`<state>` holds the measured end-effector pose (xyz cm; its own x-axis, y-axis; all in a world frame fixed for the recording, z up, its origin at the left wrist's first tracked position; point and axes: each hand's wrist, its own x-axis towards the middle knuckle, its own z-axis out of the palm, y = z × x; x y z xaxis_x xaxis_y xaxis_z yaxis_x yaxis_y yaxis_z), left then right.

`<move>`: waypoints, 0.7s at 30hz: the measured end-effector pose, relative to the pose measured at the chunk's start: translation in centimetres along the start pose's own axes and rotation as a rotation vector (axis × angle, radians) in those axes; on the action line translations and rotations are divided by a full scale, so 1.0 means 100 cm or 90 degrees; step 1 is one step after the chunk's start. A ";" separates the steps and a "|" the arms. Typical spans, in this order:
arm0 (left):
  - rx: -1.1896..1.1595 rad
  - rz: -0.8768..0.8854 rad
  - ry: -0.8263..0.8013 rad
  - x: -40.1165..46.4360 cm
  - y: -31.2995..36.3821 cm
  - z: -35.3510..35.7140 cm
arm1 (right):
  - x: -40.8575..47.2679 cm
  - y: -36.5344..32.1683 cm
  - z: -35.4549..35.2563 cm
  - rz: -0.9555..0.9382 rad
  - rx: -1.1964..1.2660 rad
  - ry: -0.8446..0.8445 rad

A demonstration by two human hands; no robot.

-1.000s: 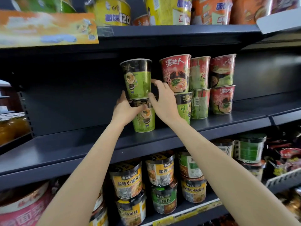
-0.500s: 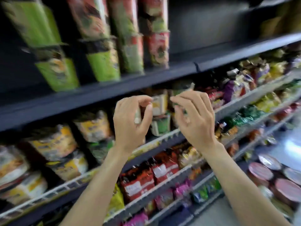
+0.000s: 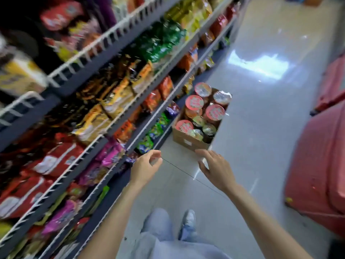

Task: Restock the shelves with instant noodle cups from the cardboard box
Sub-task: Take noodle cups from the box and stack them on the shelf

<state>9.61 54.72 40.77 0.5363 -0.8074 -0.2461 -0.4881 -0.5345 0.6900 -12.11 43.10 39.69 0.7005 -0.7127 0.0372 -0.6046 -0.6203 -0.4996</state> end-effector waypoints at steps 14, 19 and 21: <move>0.113 -0.068 -0.215 0.306 0.028 0.192 | 0.182 0.243 0.056 0.353 -0.028 -0.146; 0.231 -0.065 -0.288 0.403 0.010 0.268 | 0.262 0.317 0.111 0.368 -0.016 -0.202; 0.265 -0.086 -0.284 0.431 -0.005 0.305 | 0.287 0.350 0.144 0.355 -0.024 -0.220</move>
<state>11.98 12.60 9.07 0.3168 -0.7042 -0.6354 -0.7113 -0.6196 0.3320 -7.67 5.67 10.80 0.3552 -0.7889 -0.5015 -0.9210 -0.2036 -0.3321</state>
